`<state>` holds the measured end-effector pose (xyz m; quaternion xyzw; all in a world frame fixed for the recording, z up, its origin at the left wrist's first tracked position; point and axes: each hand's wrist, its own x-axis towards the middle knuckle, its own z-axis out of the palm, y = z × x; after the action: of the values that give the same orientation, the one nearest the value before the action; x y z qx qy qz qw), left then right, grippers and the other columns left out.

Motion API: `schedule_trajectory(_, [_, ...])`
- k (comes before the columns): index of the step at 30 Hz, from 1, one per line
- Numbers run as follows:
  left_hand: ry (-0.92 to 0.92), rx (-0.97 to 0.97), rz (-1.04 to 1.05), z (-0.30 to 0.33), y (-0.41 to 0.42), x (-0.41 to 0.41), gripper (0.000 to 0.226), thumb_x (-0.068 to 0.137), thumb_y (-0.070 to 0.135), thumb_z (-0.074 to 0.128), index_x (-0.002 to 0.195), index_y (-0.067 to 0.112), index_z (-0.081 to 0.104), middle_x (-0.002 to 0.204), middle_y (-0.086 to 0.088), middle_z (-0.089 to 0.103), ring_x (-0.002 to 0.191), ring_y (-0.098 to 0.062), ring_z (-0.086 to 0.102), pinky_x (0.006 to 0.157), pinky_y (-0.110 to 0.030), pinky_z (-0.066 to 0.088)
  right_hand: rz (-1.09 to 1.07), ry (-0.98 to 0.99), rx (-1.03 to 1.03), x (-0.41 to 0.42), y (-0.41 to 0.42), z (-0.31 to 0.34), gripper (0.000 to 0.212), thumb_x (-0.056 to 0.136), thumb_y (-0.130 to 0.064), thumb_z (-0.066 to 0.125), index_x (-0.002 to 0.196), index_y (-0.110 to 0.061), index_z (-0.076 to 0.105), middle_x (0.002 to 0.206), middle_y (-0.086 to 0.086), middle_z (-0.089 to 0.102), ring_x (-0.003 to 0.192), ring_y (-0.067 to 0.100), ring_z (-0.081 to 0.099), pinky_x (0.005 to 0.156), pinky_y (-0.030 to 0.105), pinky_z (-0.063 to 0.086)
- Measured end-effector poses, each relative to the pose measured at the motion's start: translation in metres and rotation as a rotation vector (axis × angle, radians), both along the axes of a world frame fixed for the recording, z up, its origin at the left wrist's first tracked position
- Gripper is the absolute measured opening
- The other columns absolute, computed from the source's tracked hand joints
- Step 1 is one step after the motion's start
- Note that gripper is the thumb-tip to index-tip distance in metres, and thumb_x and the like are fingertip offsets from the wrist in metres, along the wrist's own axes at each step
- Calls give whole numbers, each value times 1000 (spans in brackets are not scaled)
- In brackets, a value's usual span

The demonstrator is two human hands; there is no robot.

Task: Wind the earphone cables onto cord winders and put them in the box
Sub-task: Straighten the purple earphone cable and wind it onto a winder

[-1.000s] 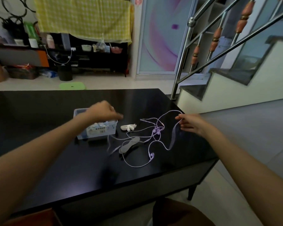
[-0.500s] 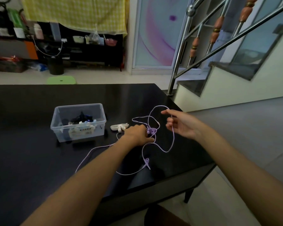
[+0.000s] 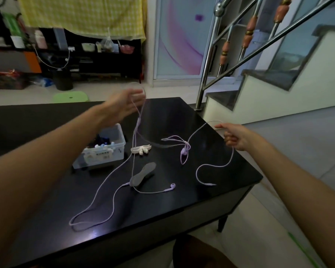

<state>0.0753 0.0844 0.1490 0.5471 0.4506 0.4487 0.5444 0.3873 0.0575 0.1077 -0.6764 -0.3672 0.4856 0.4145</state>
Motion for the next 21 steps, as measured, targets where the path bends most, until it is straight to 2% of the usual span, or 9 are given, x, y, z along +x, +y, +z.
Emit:
schedule_trajectory(3, [-281, -32, 50, 19, -5, -17, 40, 104, 25, 18, 114, 13, 55, 110, 2, 64, 103, -11, 61, 100, -29, 40, -64, -26, 9, 2, -4, 1, 23, 101, -17, 34, 89, -17, 53, 57, -1, 24, 30, 4, 18, 29, 12, 11])
schedule_trajectory(5, [-391, -40, 148, 30, -8, -25, 37, 104, 23, 21, 99, 16, 57, 91, 4, 65, 82, -6, 64, 86, -27, 47, -117, -37, 43, 5, -6, 2, 20, 101, -14, 33, 100, -18, 52, 61, 0, 24, 29, 3, 20, 27, 12, 11])
schedule_trajectory(7, [-393, -28, 252, 37, -9, -29, 32, 101, 16, 27, 87, 16, 55, 62, 7, 54, 53, -3, 52, 71, -24, 49, -186, -103, 103, 10, -7, 4, 19, 98, -12, 36, 106, -18, 53, 60, 2, 27, 31, 6, 24, 27, 11, 13])
schedule_trajectory(9, [-152, -16, 252, 35, -9, -27, 29, 96, 12, 28, 81, 14, 52, 53, 6, 41, 41, -4, 35, 56, -21, 41, -207, -215, 140, 13, -9, 6, 20, 96, -13, 42, 106, -16, 59, 59, 3, 32, 43, 11, 25, 27, 10, 15])
schedule_trajectory(11, [218, -52, 108, 23, -10, -17, 28, 95, 16, 29, 80, 12, 52, 61, 1, 39, 46, -9, 33, 49, -21, 33, -140, -287, 108, 9, -10, 2, 14, 94, -14, 49, 102, -13, 61, 60, 4, 36, 46, 12, 25, 27, 11, 16])
schedule_trajectory(15, [1083, 20, -225, -29, -11, 8, 32, 95, 38, 50, 82, 10, 60, 69, -2, 49, 59, -15, 44, 56, -25, 37, 31, -445, -37, -7, -6, -16, 9, 90, -17, 58, 84, -11, 60, 64, 3, 43, 49, 11, 31, 32, 17, 25])
schedule_trajectory(16, [1201, 89, -305, -42, -10, 17, 29, 91, 40, 56, 85, 12, 61, 73, -2, 54, 67, -16, 50, 63, -26, 40, 54, -484, -61, -10, -3, -21, 13, 90, -19, 60, 78, -13, 58, 64, 3, 44, 50, 11, 33, 38, 20, 27])
schedule_trajectory(18, [1251, 145, -400, -64, -5, 37, 26, 86, 42, 63, 97, 18, 62, 91, -4, 63, 84, -18, 57, 79, -32, 46, 95, -542, -87, -13, 2, -31, 17, 90, -22, 60, 75, -15, 57, 64, 2, 44, 54, 12, 36, 48, 24, 28])
schedule_trajectory(21, [1284, 169, -378, -93, 6, 71, 48, 80, 49, 68, 118, 20, 60, 118, -4, 64, 107, -23, 60, 91, -33, 47, 159, -538, -71, -15, 14, -45, 13, 91, -24, 58, 81, -16, 62, 65, 1, 46, 59, 13, 39, 52, 24, 29])
